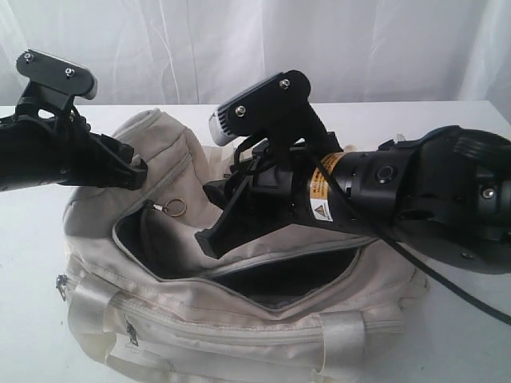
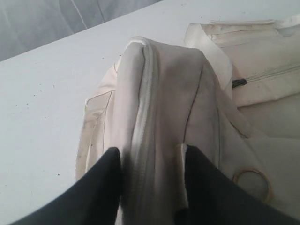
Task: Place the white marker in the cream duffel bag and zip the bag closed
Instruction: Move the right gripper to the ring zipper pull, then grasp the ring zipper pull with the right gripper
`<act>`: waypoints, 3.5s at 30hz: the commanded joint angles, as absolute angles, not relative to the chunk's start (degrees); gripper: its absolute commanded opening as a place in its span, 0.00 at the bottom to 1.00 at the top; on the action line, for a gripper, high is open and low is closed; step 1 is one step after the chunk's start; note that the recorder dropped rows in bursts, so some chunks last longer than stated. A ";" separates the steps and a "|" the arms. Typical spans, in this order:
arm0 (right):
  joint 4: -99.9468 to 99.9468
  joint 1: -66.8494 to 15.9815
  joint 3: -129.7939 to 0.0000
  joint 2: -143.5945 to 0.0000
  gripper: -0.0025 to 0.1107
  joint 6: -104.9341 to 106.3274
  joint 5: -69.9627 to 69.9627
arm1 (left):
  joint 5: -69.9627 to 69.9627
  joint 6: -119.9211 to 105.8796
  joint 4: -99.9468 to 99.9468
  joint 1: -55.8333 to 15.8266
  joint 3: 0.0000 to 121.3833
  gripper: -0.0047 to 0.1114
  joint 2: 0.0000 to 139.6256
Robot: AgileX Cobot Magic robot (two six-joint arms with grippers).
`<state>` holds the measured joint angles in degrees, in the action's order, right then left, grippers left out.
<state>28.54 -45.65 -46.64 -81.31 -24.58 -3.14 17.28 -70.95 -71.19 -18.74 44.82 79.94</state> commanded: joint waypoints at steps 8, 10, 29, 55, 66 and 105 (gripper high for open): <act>28.05 -41.62 -46.80 -81.41 0.36 -27.25 -2.62 | 17.26 -71.12 -74.31 -18.63 45.06 0.04 80.36; 28.05 -41.62 -46.80 -81.41 0.36 -27.25 -1.98 | 16.89 -71.12 -74.73 -18.63 45.06 0.04 80.36; 28.05 -37.02 -50.25 -83.24 0.36 -36.92 -2.61 | 16.66 -72.41 -76.38 -18.63 44.69 0.04 80.36; 62.28 -29.99 -59.42 -104.60 0.36 -95.49 -30.00 | 13.24 -72.41 -76.39 -18.63 44.69 0.04 80.36; 73.99 -29.61 -62.60 -109.80 0.36 -103.57 -39.21 | 12.38 -73.64 -76.39 -18.63 44.69 0.04 80.36; 77.06 -29.61 -68.40 -118.58 0.36 -102.56 -40.07 | 12.35 -73.75 -76.39 -18.63 44.69 0.04 80.36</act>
